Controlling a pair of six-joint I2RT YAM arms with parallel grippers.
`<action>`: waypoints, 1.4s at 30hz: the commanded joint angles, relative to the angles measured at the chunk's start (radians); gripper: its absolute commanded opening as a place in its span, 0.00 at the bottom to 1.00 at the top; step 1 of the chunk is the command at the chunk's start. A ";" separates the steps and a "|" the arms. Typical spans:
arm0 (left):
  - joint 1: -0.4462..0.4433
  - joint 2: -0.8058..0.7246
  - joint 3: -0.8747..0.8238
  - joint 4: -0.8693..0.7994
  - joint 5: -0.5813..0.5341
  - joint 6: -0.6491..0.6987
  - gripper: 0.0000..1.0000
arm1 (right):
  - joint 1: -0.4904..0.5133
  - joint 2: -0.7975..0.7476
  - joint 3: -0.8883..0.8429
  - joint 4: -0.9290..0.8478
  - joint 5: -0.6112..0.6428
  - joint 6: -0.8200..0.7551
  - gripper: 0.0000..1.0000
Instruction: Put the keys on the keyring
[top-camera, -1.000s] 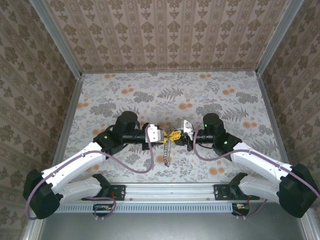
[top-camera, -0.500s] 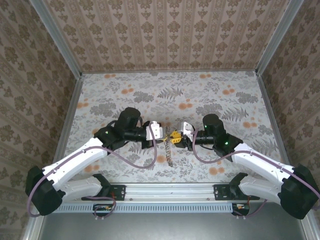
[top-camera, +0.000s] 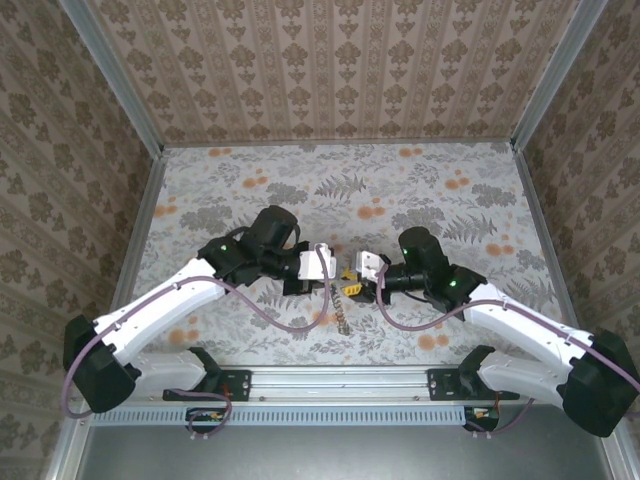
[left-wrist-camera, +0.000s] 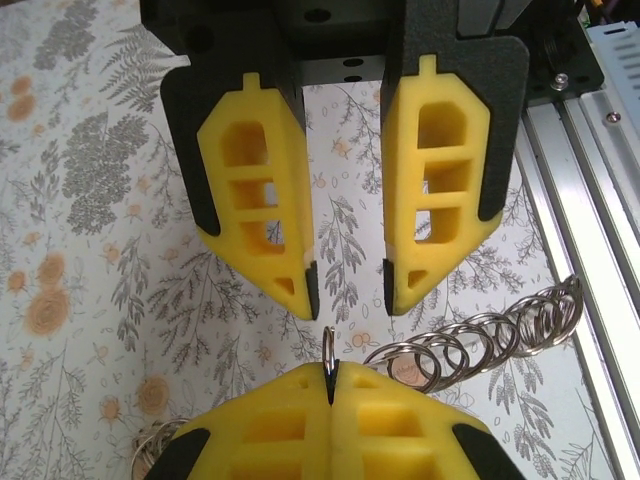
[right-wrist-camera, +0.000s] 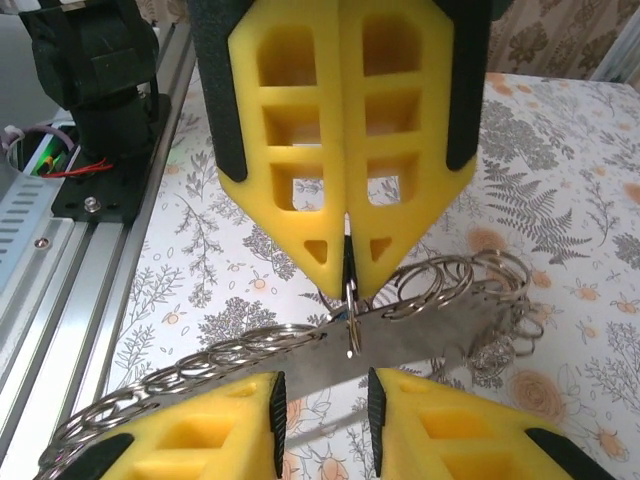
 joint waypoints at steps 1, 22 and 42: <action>-0.016 0.014 0.058 -0.070 0.006 0.051 0.00 | 0.013 0.017 0.035 0.024 0.020 -0.028 0.26; -0.008 0.033 0.078 -0.079 0.047 0.024 0.00 | 0.044 0.063 0.018 0.095 0.038 0.003 0.08; 0.058 -0.061 -0.004 0.003 0.094 -0.069 0.33 | 0.045 0.022 -0.095 0.429 0.053 0.170 0.00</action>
